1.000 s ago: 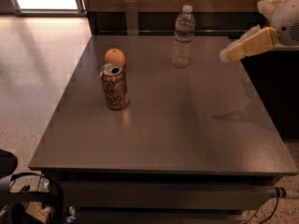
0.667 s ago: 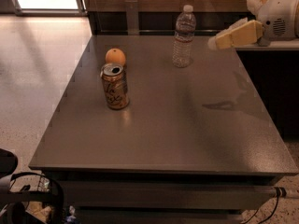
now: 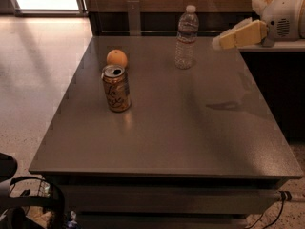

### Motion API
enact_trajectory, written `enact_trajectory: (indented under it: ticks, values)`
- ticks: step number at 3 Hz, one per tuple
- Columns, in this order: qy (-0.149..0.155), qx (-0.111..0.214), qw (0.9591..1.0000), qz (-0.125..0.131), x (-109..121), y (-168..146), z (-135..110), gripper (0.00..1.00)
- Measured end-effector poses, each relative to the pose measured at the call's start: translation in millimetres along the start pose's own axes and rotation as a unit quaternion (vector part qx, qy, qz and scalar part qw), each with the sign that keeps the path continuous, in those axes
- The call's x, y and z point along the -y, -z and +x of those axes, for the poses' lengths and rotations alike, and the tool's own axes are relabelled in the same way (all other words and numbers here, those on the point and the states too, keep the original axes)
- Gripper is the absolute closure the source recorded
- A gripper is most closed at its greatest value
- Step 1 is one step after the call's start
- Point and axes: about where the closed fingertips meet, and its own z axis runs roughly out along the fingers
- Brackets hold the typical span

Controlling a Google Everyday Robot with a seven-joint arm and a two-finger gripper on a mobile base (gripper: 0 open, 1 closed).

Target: Pick water bottle

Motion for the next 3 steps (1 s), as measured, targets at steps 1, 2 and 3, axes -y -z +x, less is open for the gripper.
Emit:
enact_trajectory:
  ticks: [1,2,3]
  values:
    - [-0.010,0.027,0.9996,-0.008,14.9,-33.9,-0.5,0.00]
    - [-0.025,0.060,0.9978,-0.015,29.3,-69.0,2.6,0.00]
    - [-0.042,0.086,0.9953,-0.018,39.6,-96.7,13.9,0.00]
